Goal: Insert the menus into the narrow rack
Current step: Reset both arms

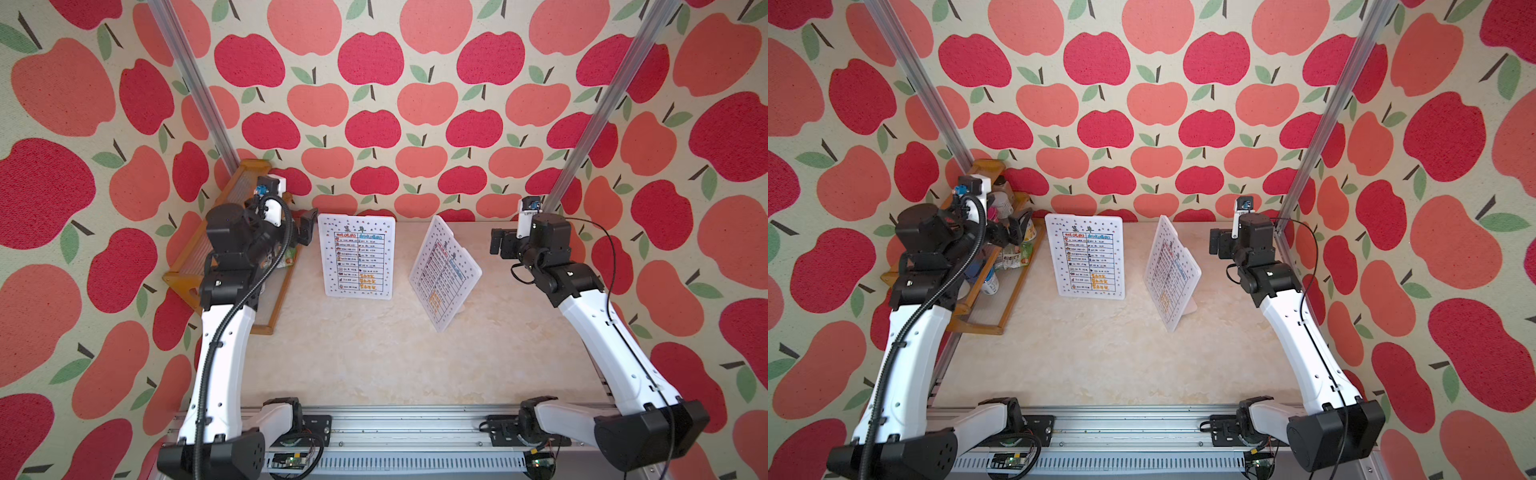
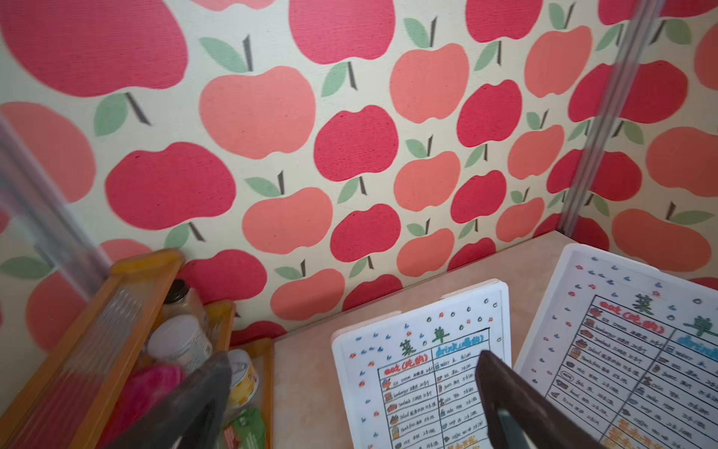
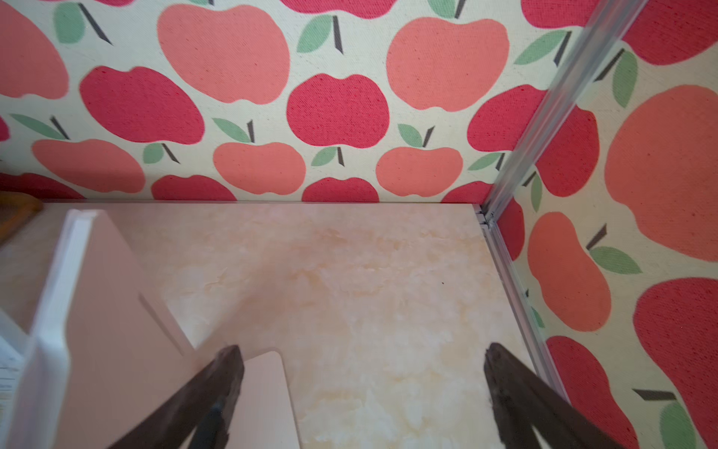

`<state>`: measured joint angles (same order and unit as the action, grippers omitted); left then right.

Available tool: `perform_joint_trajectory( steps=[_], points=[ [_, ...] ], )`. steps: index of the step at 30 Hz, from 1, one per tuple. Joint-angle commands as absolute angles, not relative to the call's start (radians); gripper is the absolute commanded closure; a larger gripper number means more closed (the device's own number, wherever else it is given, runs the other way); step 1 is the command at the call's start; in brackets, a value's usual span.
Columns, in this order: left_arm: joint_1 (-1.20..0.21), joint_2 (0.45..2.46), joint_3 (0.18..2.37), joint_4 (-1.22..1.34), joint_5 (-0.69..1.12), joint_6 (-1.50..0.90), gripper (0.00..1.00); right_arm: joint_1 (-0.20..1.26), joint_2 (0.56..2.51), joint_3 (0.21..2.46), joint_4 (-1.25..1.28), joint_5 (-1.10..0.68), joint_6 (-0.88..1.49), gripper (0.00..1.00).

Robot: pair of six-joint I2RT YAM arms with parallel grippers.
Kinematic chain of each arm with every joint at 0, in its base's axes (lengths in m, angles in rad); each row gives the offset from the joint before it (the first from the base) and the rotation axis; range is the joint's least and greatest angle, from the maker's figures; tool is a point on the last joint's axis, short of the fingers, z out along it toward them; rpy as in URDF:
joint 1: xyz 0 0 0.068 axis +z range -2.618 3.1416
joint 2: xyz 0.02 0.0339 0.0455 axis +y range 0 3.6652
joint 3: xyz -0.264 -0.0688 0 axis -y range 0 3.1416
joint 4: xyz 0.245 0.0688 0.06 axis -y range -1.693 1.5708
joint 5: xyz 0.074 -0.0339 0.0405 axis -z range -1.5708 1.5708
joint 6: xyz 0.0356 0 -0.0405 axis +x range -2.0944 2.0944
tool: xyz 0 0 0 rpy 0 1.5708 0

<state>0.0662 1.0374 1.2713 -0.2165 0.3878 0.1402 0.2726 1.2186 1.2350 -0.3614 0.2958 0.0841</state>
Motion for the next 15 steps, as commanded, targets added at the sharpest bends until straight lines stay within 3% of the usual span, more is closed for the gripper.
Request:
perform_joint_trajectory(
  steps=[1, 4, 7, 11, 15],
  points=[
    [0.087, 0.902, 1.002, -0.115, 0.199, 0.038, 0.01, 0.247, 1.252, 1.081, -0.266, 0.334, 0.021, 0.01],
    [0.107, 0.764, 0.776, -0.033, 0.112, -0.014, 0.01, 0.247, 1.284, 0.98, -0.228, 0.354, 0.014, 0.01],
    [0.088, 0.767, 0.717, -0.032, 0.06, -0.122, 0.01, 0.246, 1.282, 0.817, -0.065, 0.369, -0.015, 0.01],
    [-0.015, 0.825, 0.435, 0.205, -0.245, -0.107, 0.01, 0.246, 1.287, 0.578, 0.244, 0.401, -0.035, 0.01],
    [0.024, 0.976, 0.328, 0.459, -0.178, -0.037, 0.01, 0.241, 1.333, 0.497, 0.368, 0.419, -0.043, 0.01]
  ],
)
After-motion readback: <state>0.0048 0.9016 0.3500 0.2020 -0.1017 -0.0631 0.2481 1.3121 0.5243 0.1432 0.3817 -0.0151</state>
